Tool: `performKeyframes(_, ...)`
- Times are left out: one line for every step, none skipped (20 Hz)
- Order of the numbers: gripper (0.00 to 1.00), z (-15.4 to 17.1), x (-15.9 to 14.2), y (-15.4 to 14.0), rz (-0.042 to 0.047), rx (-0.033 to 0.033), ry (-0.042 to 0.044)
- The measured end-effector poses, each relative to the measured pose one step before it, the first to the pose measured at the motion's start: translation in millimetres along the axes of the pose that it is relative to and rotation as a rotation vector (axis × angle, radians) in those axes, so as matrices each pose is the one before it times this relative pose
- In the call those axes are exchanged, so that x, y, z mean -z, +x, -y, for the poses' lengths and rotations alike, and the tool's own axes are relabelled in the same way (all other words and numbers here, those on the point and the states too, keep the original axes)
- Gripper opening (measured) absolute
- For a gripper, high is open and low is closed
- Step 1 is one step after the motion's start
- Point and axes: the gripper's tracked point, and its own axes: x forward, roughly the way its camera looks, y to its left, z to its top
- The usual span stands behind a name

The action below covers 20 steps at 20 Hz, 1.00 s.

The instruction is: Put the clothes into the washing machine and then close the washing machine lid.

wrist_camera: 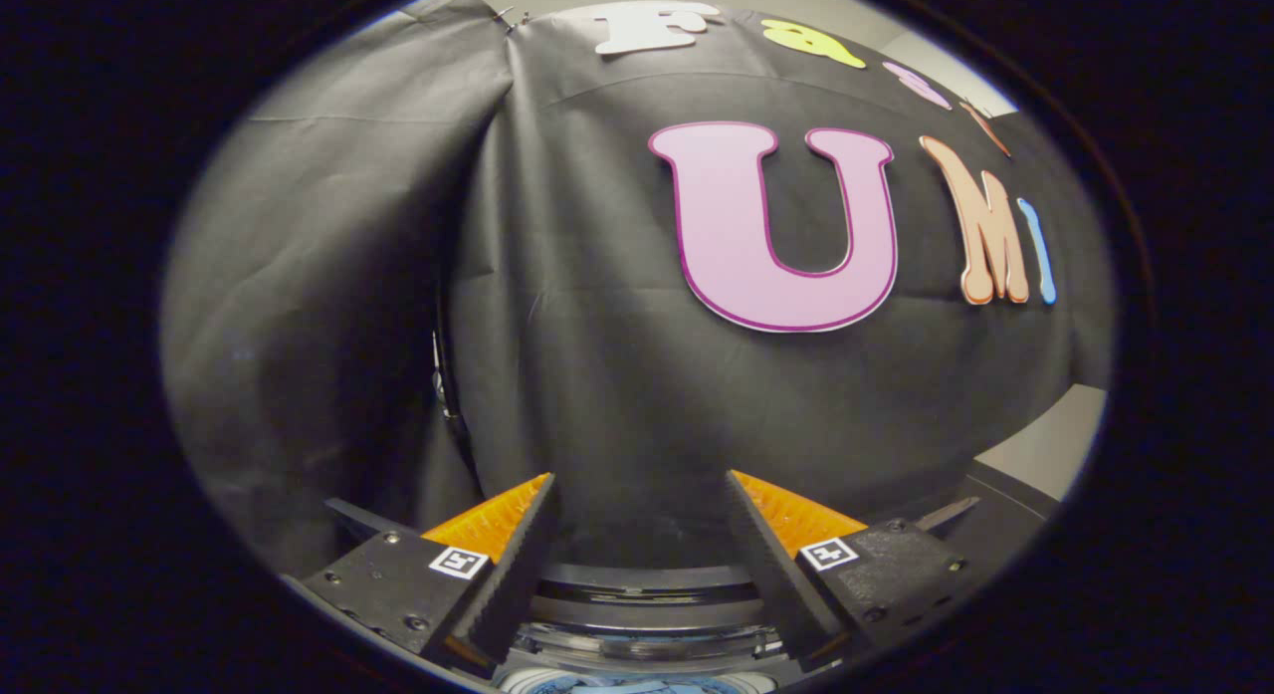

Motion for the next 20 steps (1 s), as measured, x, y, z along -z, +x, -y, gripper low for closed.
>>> performKeyframes(0.98, 0.25, -1.12, -1.68, 0.00655, 0.00162, -0.00165)
performKeyframes(0.98, 0.73, -0.82, 1.06, 0.00917, 0.00317, -0.00023)
performKeyframes(0.98, 0.44, -0.75, 0.76, 0.00719, 0.00394, -0.00159)
performKeyframes(0.98, 0.38, -0.25, 0.30, 0.00809, 0.00133, -0.00159)
performKeyframes(0.98, 0.51, -0.97, -0.34, 0.00723, 0.00002, 0.00025)
performKeyframes(0.98, -0.32, -0.67, 0.35, 0.00372, -0.00063, 0.00061)
performKeyframes(0.98, 0.39, 0.04, -0.30, 0.00345, -0.00004, -0.00246)
performKeyframes(0.98, 0.25, 0.22, 0.44, 0.00283, -0.00065, -0.00270)
performKeyframes(0.98, 0.43, 0.38, -0.62, 0.00256, 0.00046, 0.00162)
performKeyframes(0.98, -0.12, -0.77, 0.12, 0.00377, 0.00266, 0.00161)
performKeyframes(0.98, 1.16, 0.58, 0.58, 0.00050, 0.00204, -0.00334)
performKeyframes(0.98, 0.58, -0.77, -0.39, 0.00571, 0.00125, 0.00102)
performKeyframes(0.98, -0.46, -0.17, 0.87, 0.00737, 0.00051, -0.00060)
performKeyframes(0.98, 0.62, 1.24, -0.19, 0.00396, -0.00248, -0.00517)
performKeyframes(0.98, 0.71, -3.51, 0.18, 0.03004, 0.00291, -0.00010)
performKeyframes(0.98, 0.34, -1.83, 2.84, 0.01518, 0.00595, 0.00608)
performKeyframes(0.98, 0.25, 2.25, -1.74, -0.00850, 0.00466, -0.00122)
performKeyframes(0.98, 1.34, -1.11, -0.06, -0.00243, 0.00098, -0.00225)
performKeyframes(0.98, -0.90, 1.71, -0.39, -0.00676, -0.00127, 0.00308)
performKeyframes(0.98, -0.58, -0.59, -1.27, 0.00142, -0.00086, -0.00081)
